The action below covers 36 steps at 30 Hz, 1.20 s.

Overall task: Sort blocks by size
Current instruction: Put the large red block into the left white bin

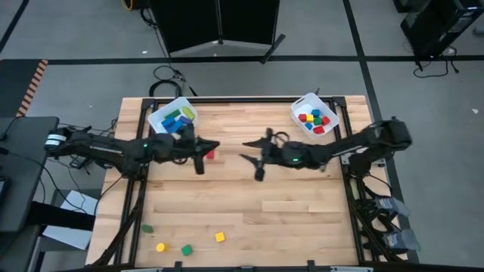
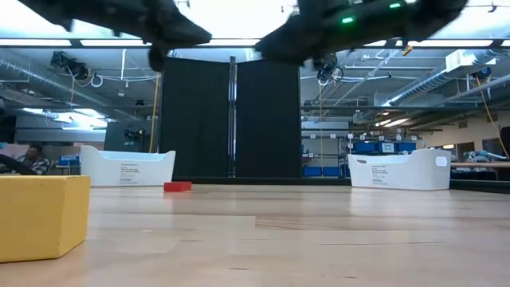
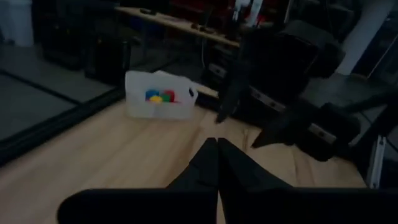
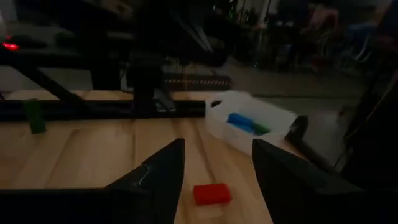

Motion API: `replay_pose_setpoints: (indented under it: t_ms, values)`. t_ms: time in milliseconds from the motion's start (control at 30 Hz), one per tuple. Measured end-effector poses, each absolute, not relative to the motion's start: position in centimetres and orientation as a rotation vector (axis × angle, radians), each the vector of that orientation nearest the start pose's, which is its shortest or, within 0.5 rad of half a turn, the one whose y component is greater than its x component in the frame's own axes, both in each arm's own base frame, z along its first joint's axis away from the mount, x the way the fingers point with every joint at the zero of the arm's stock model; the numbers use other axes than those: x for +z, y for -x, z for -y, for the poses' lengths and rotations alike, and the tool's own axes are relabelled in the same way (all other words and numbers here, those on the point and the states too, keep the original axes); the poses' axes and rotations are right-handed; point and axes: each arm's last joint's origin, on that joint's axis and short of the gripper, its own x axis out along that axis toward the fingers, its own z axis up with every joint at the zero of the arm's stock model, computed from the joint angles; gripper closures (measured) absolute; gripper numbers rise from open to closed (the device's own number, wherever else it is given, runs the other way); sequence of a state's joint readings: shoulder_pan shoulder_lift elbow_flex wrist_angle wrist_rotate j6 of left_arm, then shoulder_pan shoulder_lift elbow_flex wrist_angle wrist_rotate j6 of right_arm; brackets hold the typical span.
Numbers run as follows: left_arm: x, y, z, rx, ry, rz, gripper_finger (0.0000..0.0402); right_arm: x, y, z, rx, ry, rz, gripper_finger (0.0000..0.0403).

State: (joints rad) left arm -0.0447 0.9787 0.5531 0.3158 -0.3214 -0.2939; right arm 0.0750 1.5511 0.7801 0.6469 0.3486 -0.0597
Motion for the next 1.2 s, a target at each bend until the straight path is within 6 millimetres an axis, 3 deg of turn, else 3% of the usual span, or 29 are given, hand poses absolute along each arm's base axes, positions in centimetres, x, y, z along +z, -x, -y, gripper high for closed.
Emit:
replay_pose_setpoints:
  t_ms: [233, 400, 667, 967, 1200]
  values:
    - [24.8, -20.0, 1.7, 0.288, 0.302, -0.245, 0.0399, 21.2, -39.3, -2.0, -0.264, 0.082, -0.300, 0.0176]
    - [23.6, -19.2, 2.7, 0.271, 0.326, -0.389, 0.0399, 20.0, -42.3, -3.2, -0.240, 0.109, -0.406, 0.0161]
    - [23.9, -17.5, 3.8, 0.242, 0.355, -0.415, 0.0398, 18.6, -43.6, -4.5, -0.213, 0.078, -0.433, 0.0149]
    - [26.3, -15.0, 3.5, 0.304, 0.308, -0.247, 0.0398, 16.3, -44.4, -2.3, -0.316, -0.146, -0.447, 0.0149]
    - [26.7, -14.2, 3.2, 0.332, 0.262, -0.220, 0.0398, 15.0, -46.9, -2.4, -0.346, -0.225, -0.462, 0.0139]
